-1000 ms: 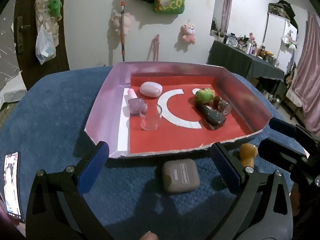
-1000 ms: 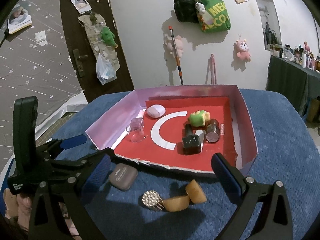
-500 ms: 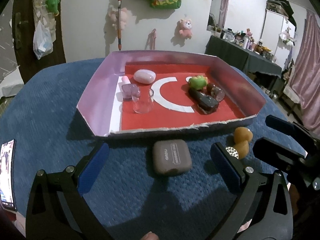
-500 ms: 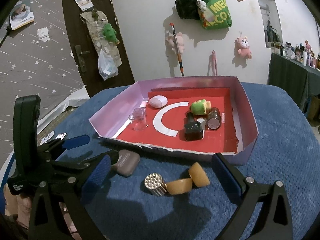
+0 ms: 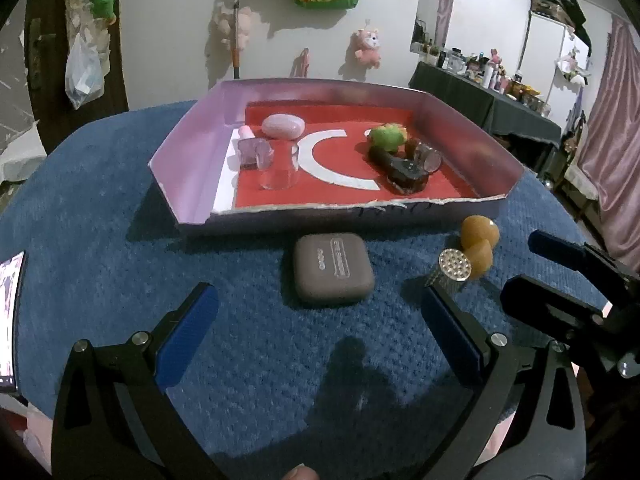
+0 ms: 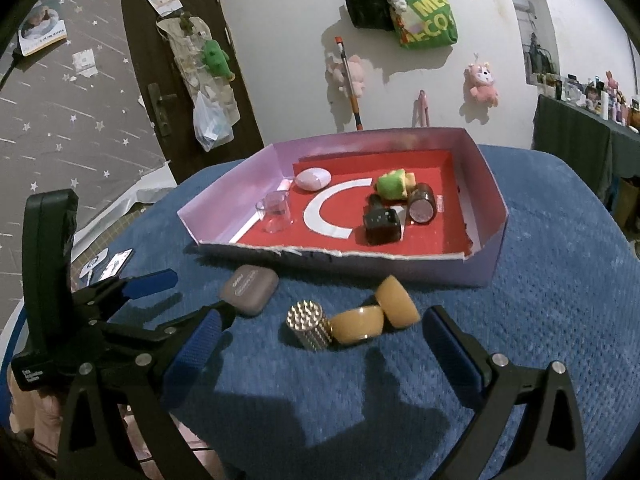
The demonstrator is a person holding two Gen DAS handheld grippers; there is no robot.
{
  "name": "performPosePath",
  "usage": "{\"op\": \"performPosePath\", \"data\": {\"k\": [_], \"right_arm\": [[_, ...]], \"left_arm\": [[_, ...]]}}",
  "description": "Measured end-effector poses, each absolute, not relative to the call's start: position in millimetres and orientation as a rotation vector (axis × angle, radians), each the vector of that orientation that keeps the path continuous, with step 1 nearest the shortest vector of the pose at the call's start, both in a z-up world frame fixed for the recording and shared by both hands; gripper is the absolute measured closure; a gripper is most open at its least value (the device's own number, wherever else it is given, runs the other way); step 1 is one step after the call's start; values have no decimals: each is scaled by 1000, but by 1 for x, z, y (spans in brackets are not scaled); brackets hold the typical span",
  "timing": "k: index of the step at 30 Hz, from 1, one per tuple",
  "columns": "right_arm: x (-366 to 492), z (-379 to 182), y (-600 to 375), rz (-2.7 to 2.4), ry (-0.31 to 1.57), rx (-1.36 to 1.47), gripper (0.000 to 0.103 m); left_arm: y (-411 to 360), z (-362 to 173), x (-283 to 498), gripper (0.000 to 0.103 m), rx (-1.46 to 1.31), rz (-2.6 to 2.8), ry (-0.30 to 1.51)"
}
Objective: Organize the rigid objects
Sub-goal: 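Reach the left gripper around the brown eyeshadow case while the right gripper approaches the silver magnet cube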
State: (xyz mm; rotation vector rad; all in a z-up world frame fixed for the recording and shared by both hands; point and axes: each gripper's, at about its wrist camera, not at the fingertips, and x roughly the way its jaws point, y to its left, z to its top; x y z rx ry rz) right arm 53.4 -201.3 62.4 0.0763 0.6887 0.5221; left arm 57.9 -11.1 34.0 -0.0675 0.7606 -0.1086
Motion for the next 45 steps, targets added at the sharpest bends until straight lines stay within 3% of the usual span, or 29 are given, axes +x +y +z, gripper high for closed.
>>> {"op": "performPosePath", "data": {"k": [10, 13, 21, 34, 40, 45], "right_arm": [[52, 44, -203, 506, 738, 78, 2], [52, 39, -200, 521, 758, 77, 10], [53, 28, -189, 572, 808, 53, 41], [72, 30, -172, 579, 793, 9, 63], [80, 31, -166, 571, 786, -18, 71], [83, 31, -167, 575, 790, -13, 73]], "left_arm": [[6, 21, 55, 0, -108, -65, 781], [10, 19, 57, 0, -131, -79, 791], [1, 15, 71, 0, -137, -118, 817], [-6, 12, 96, 3, -123, -86, 837], [-9, 12, 100, 18, -100, -100, 828], [-17, 15, 101, 46, -82, -155, 826]]}}
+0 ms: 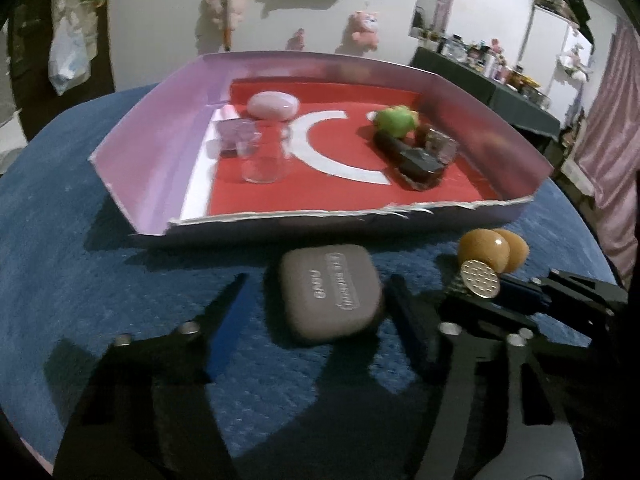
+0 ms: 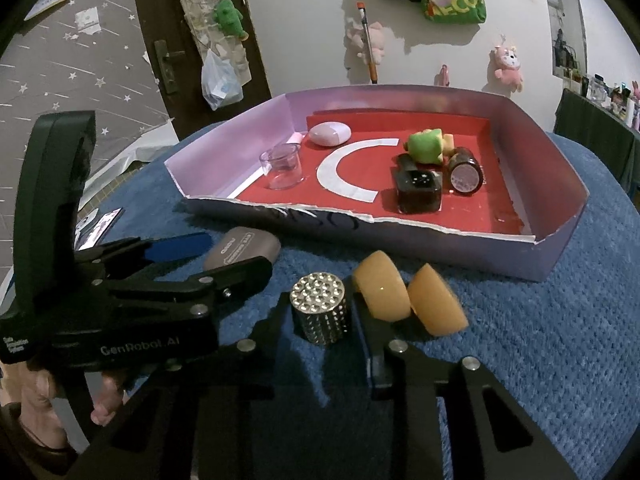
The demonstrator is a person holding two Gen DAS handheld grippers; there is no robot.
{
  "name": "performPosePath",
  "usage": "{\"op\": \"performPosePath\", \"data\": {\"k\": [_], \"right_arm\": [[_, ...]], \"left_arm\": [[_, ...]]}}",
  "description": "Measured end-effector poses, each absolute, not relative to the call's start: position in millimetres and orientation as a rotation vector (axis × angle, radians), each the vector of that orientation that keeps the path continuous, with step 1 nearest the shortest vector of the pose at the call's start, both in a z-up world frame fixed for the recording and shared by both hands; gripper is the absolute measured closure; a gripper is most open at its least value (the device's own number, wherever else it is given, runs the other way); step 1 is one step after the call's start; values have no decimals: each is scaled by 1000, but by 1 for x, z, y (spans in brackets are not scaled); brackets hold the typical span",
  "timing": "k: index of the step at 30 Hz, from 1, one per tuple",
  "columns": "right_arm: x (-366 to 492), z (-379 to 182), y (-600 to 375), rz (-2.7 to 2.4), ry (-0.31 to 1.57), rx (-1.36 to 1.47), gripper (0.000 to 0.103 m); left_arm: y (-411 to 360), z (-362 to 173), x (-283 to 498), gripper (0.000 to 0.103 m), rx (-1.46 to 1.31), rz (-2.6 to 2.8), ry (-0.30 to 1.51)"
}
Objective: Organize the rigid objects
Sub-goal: 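Reach the left gripper around the brown eyeshadow case while the right gripper approaches the silver magnet cube, then grasp the eyeshadow case with the left gripper while the right gripper grasps the magnet cube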
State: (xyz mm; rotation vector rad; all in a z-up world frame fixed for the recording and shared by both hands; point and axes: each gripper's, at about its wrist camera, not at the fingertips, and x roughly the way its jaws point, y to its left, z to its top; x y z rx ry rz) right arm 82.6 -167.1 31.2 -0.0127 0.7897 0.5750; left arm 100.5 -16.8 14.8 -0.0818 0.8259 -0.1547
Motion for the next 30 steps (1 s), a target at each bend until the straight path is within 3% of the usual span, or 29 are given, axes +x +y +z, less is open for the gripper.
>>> {"op": "performPosePath", "data": {"k": [1, 30], "right_arm": [[83, 31, -168, 575, 790, -11, 73], [41, 74, -175, 647, 706, 55, 74]], "left_arm": [[-19, 15, 100, 51, -82, -166, 827], [-25, 48, 44, 51, -84, -201, 740]]}}
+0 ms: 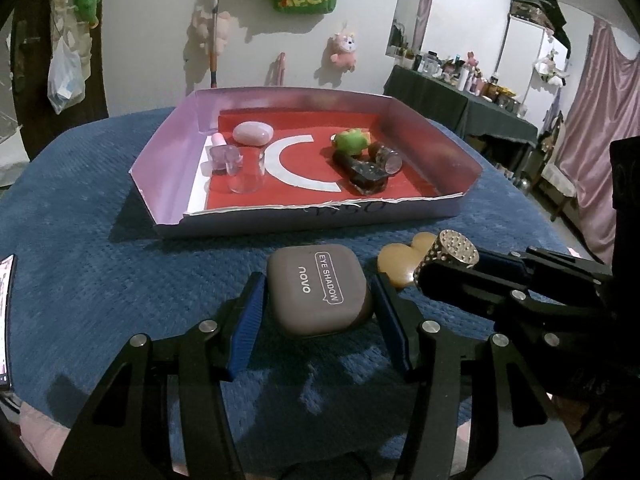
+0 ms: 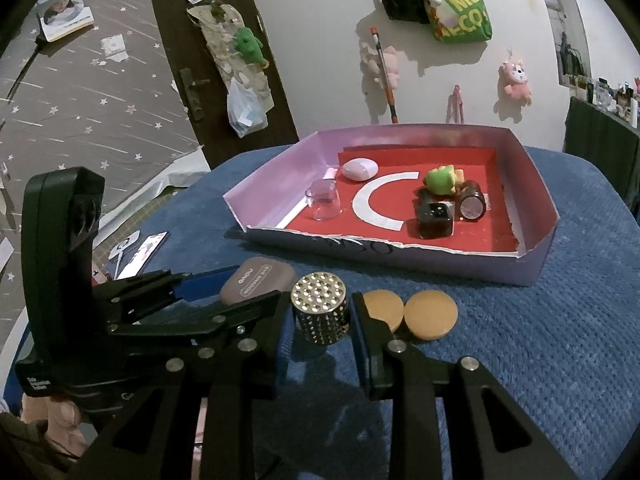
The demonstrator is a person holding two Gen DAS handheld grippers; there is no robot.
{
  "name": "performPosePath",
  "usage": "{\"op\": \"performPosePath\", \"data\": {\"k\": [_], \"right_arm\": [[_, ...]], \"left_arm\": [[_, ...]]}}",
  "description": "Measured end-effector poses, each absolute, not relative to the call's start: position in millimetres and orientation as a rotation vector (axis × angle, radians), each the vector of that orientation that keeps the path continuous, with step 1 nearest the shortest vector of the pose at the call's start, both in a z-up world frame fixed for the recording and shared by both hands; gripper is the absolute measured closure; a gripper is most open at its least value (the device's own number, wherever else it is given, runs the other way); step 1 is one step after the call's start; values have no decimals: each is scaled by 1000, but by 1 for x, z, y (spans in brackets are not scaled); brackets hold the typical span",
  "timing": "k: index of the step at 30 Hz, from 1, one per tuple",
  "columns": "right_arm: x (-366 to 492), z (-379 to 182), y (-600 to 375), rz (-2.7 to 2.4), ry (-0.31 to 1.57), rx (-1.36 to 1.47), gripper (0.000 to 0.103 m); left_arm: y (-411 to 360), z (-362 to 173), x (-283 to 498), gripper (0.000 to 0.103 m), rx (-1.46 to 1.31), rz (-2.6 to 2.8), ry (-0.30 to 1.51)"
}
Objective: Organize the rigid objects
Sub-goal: 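Grasp the eyeshadow case with the left gripper while the right gripper grasps the magnet cube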
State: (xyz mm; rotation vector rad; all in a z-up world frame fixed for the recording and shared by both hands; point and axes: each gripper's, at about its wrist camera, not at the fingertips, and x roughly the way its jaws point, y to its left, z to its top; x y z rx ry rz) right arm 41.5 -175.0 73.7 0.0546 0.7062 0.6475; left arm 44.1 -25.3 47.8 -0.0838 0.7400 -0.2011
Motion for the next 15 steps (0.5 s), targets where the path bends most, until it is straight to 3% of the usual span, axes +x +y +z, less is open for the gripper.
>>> {"op": "performPosePath", "data": {"k": [15], "right_arm": [[33, 78, -176, 650, 690, 50, 74]], "left_arm": [[-23, 54, 41, 51, -91, -207, 720]]}}
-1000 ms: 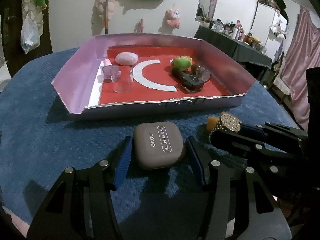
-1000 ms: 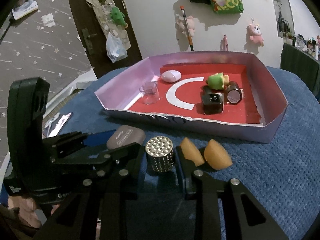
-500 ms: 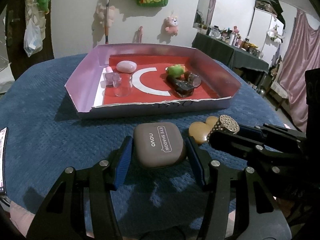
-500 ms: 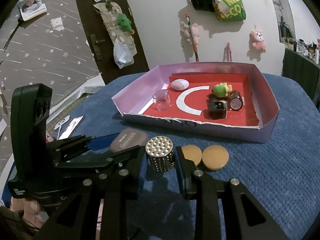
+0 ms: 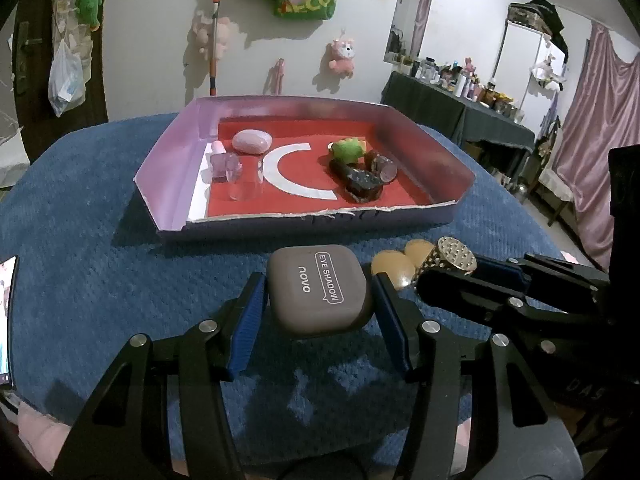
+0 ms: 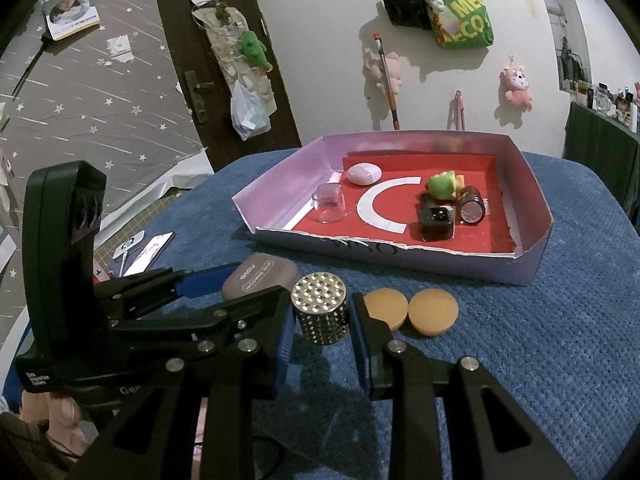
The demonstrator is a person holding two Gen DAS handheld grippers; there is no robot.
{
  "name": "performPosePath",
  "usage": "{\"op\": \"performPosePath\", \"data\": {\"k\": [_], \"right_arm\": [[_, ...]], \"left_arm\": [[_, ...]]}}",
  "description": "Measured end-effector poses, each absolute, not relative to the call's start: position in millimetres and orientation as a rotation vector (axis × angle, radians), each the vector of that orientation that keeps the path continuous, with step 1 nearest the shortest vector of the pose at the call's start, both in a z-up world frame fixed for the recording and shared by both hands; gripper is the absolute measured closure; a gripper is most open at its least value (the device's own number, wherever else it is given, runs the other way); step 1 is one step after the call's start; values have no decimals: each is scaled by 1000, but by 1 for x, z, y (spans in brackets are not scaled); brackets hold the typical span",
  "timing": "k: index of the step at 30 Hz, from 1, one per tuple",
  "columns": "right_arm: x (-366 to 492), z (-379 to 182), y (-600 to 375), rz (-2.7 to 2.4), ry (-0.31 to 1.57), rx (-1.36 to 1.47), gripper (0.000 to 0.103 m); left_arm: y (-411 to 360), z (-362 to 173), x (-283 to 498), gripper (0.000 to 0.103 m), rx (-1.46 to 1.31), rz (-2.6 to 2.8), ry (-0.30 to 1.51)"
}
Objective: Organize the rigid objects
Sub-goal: 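Grasp the eyeshadow case with the left gripper while the right gripper grasps the magnet cube, then carry the eyeshadow case with the left gripper while the right gripper carries the cube into the box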
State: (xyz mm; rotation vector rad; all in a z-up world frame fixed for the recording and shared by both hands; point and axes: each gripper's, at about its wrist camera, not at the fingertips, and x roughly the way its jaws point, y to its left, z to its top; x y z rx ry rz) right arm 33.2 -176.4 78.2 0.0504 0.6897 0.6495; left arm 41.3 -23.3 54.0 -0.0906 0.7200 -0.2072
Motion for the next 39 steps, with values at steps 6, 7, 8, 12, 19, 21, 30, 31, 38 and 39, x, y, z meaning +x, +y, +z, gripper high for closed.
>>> {"op": "performPosePath", "data": {"k": [6, 7, 8, 12, 19, 21, 30, 31, 38, 39], "right_arm": [[38, 82, -176, 651, 685, 53, 74], [39, 83, -176, 651, 684, 53, 74], [42, 85, -176, 651, 684, 54, 74], [50, 87, -177, 650, 686, 59, 75], [66, 92, -176, 648, 693, 61, 75], [71, 93, -176, 646, 695, 59, 75], [104, 90, -173, 623, 718, 67, 75], [107, 90, -173, 620, 720, 67, 75], [130, 84, -171, 594, 745, 68, 75], [133, 83, -171, 589, 749, 68, 75]], "left_arm": [[-22, 63, 49, 51, -91, -209, 705], [-21, 65, 51, 51, -91, -208, 703], [-21, 66, 53, 51, -90, -208, 702], [-20, 69, 62, 51, -88, -207, 703], [-17, 71, 79, 51, -95, -207, 711], [-17, 71, 84, 51, -98, -207, 717], [-10, 68, 115, 51, -109, -209, 748], [-10, 67, 117, 51, -109, -208, 751], [-3, 58, 141, 51, -121, -210, 790], [-2, 55, 144, 51, -123, -208, 800]]}}
